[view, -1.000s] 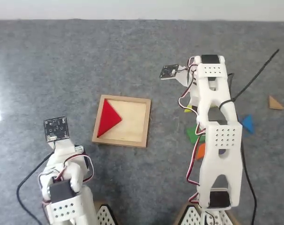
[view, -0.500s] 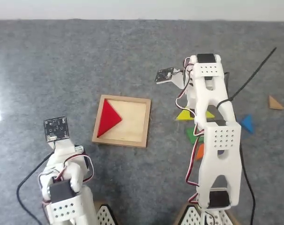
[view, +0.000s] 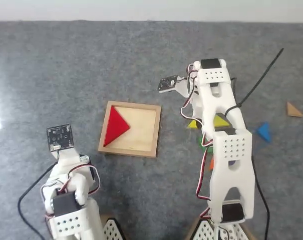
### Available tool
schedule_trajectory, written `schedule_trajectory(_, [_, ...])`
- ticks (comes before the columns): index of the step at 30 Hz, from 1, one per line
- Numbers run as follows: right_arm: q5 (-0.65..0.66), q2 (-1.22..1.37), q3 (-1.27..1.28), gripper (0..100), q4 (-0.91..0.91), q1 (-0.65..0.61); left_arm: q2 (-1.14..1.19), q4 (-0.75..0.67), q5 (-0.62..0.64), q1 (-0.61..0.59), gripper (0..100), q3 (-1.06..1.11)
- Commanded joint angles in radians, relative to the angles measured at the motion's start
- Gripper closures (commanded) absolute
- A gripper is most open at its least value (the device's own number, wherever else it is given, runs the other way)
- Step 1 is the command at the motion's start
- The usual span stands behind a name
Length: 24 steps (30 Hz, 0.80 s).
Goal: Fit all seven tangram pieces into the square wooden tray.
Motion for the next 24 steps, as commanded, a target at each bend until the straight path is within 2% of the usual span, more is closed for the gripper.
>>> schedule_trajectory(1, [-0.008, -0.031, 0.025, 62.2, 0.041, 0.010, -0.017, 0.008, -0.006, -0.005, 99, -0.007])
schedule_trajectory(11, [0.055, -0.018, 0.005, 62.3, 0.022, 0.067, -0.017, 0.008, -0.006, -0.005, 99, -0.007])
schedule_trajectory(18, [0.057, 0.038, -0.057, 78.5, 0.031, 0.047, -0.017, 0.008, -0.006, -0.005, 99, -0.007])
schedule_trajectory(24, [0.057, 0.048, -0.066, 78.6, 0.031, 0.028, -0.017, 0.008, -0.006, -0.005, 99, -0.007])
